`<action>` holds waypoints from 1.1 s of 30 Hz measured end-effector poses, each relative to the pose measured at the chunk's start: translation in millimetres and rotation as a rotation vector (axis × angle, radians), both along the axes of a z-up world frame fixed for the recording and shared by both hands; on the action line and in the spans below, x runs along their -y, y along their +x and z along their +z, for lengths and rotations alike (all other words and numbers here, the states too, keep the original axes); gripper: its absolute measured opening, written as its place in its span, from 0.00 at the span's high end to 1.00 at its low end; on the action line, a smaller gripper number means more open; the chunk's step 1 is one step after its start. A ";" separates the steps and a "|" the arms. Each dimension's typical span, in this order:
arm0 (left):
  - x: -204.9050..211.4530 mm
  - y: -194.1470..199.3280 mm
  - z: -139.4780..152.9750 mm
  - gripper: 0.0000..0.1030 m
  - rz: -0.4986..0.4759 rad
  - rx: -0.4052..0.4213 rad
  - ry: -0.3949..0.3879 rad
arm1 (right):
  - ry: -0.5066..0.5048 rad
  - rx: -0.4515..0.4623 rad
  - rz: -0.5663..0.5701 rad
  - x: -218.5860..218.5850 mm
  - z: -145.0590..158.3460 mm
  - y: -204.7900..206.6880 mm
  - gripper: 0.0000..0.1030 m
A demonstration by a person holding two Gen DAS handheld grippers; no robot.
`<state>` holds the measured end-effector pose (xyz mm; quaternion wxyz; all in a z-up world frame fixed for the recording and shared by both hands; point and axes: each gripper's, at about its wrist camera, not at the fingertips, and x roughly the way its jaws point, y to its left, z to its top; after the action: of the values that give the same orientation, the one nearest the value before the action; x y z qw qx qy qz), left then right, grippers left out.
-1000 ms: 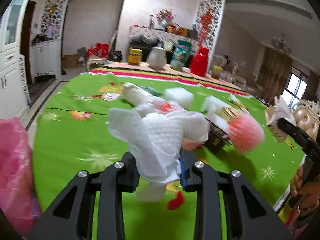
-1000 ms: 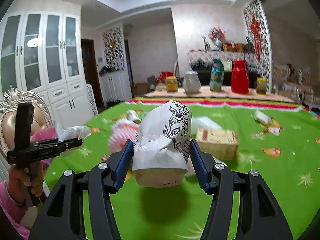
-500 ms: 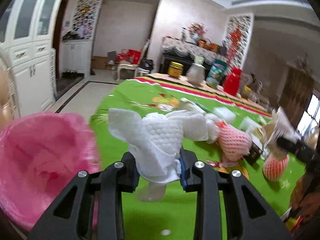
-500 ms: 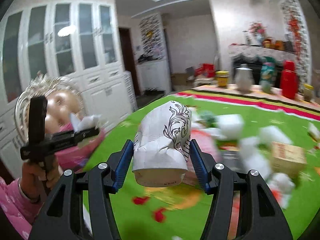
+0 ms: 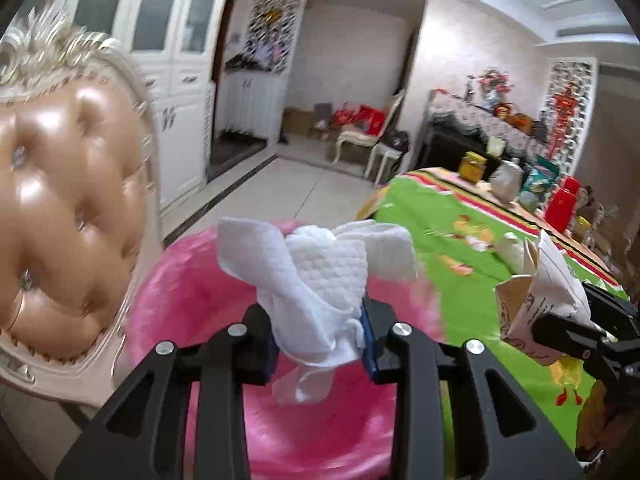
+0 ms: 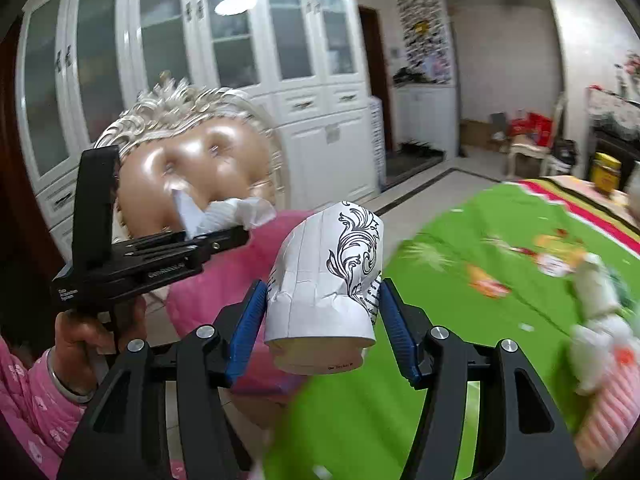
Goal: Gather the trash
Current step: 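Carry the tissue and cup to the pink bin and release both, then grasp a pink foam net with the right tool while the left tool grasps another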
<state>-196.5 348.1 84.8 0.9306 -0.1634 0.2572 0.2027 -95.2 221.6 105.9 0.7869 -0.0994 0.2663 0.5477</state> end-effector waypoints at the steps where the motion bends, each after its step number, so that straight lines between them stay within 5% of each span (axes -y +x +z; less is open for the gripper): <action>1: -8.4 -4.5 -3.4 0.68 0.009 -0.006 -0.020 | -0.013 0.001 0.009 -9.2 -2.9 2.0 0.45; 6: -33.5 -13.7 -23.1 0.64 0.029 -0.058 -0.079 | -0.062 -0.027 0.077 -51.9 -15.8 3.5 0.43; 8: -36.8 -11.9 -26.4 0.48 0.047 -0.071 -0.071 | -0.077 -0.037 0.087 -62.3 -22.2 3.2 0.29; 10: -41.8 -16.6 -27.8 0.19 0.087 -0.064 -0.072 | -0.073 -0.046 0.088 -63.5 -24.6 2.9 0.16; 16: -36.8 -24.1 -18.5 0.05 0.136 -0.029 -0.060 | -0.028 -0.030 0.002 -19.0 -11.7 12.6 0.16; 25: 29.8 6.3 -2.1 0.05 -0.004 0.010 0.018 | 0.026 -0.055 -0.232 99.8 -2.6 32.8 0.16; 33: 131.3 56.4 -1.3 0.05 -0.249 -0.025 0.065 | 0.061 -0.049 -0.468 213.2 -0.4 32.8 0.16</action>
<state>-140.1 216.8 83.5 0.9501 -0.0972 0.2805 0.0958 -62.3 8.4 105.5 0.8885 0.0023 0.2843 0.3603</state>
